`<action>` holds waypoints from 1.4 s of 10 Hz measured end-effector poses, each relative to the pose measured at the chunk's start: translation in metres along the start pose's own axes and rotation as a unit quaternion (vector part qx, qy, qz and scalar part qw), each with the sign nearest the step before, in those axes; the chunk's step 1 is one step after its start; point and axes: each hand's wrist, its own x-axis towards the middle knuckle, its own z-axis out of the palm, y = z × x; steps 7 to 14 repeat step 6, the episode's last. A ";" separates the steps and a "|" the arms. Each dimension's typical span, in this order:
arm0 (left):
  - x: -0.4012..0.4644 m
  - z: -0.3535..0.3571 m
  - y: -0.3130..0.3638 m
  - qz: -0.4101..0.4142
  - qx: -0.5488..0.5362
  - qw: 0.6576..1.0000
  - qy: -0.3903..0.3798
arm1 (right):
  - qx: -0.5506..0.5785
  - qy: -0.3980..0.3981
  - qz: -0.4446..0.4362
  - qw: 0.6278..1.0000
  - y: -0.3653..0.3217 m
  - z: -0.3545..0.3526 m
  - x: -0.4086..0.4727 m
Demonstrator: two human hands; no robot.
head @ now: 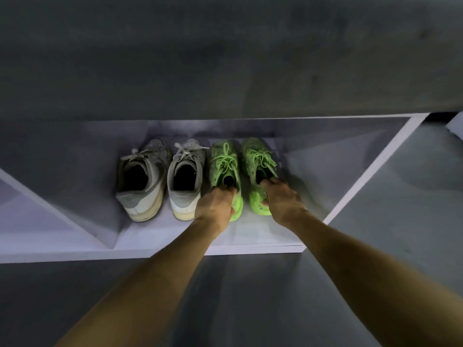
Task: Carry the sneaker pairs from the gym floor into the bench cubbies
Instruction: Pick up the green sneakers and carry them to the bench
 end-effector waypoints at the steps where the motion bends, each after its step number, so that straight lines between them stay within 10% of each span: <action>1: -0.002 -0.001 -0.003 0.009 -0.012 1.000 0.004 | 0.001 0.012 -0.001 1.000 0.004 0.007 -0.005; 14: -0.116 -0.110 0.033 0.038 -0.007 0.999 0.030 | 0.022 0.052 -0.078 0.995 -0.026 -0.096 -0.124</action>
